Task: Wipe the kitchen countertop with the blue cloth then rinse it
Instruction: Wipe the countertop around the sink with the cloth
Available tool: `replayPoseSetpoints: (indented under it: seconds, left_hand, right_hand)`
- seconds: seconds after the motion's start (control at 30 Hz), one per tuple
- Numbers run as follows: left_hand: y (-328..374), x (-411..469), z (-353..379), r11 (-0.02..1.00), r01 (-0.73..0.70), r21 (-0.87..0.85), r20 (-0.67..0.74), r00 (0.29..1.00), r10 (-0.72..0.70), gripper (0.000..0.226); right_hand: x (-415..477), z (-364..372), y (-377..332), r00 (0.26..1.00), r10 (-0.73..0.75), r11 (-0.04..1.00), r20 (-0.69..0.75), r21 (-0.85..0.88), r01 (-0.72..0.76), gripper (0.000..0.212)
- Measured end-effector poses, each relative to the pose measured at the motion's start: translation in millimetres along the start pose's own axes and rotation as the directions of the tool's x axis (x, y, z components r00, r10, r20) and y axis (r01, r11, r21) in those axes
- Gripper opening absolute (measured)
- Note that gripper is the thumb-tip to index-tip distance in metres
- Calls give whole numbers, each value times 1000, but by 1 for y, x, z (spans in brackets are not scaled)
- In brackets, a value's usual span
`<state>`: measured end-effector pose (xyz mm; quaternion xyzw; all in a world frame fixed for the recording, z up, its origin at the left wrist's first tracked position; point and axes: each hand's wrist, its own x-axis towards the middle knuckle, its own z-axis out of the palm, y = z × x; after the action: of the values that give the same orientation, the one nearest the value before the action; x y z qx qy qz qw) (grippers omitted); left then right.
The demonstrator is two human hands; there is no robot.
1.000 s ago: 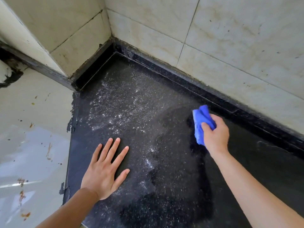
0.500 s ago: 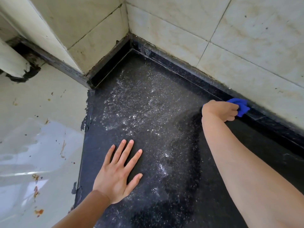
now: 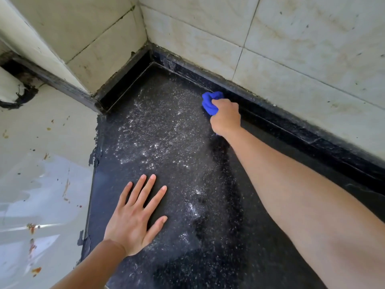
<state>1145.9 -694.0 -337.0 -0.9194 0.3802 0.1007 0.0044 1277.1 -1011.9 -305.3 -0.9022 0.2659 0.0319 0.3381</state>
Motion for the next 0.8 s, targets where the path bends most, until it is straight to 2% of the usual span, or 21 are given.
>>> replayPoseSetpoints:
  seconds: [0.07, 0.13, 0.2, 0.27, 0.33, 0.37, 0.43, 0.5, 0.57, 0.6, 0.63, 0.7, 0.73, 0.8]
  left_hand:
    - [1, 0, 0, 1000, 6, 5, -1, 1000, -6, 66]
    - [0, 0, 0, 1000, 6, 6, -1, 1000, -6, 66]
    - [0, -1, 1, 1000, 7, 1, -12, 1000, -7, 66]
    - [0, -1, 2, 1000, 3, 0, -16, 1000, -3, 66]
    - [0, -1, 2, 1000, 3, 1, -19, 1000, -3, 66]
    - [-1, -1, 2, 1000, 6, 1, -24, 1000, -6, 66]
    - [-1, -1, 1, 1000, 2, -7, -23, 1000, -2, 66]
    - [0, -1, 0, 1000, 3, -28, -20, 1000, -4, 65]
    - [0, -1, -1, 999, 2, -36, -19, 1000, -2, 65]
    - [0, -1, -1, 999, 3, -35, -19, 1000, -3, 65]
    - [0, -1, 0, 1000, 6, -31, -18, 1000, -6, 65]
    - [-1, -1, 1, 1000, 14, -20, -18, 1000, -14, 65]
    - [-1, 0, 2, 1000, 16, -18, -20, 1000, -16, 65]
    - [-1, 0, 3, 1000, 15, -19, -27, 1000, -15, 66]
  right_hand:
    - [7, -21, -2, 988, -35, 942, 151, 335, -17, 43]
    - [-1, -39, 11, 997, -59, 911, 50, 412, 33, 51]
    - [-9, -39, 36, 987, -52, 959, -151, 268, 92, 48]
    - [-24, -17, 56, 981, -50, 998, -187, 30, 57, 46]
    - [-45, 12, 57, 964, -185, 979, -193, -127, 162, 46]
    - [-59, 24, 51, 939, -289, 955, -188, -123, 269, 41]
    - [-99, 39, 42, 885, -455, 890, -95, -50, 452, 33]
    - [-138, 38, 38, 857, -501, 866, 123, 66, 496, 32]
    - [-149, 18, 31, 827, -442, 891, 346, 274, 362, 33]
    - [-135, 9, 28, 845, -394, 899, 362, 344, 272, 33]
    - [-114, -1, 24, 889, -346, 899, 300, 377, 222, 33]
    - [-50, -12, 23, 981, -196, 936, 16, 300, 182, 32]
    - [-20, -13, 21, 987, -129, 964, -95, 222, 147, 34]
    - [14, 3, 18, 982, -34, 999, -186, -16, 32, 35]
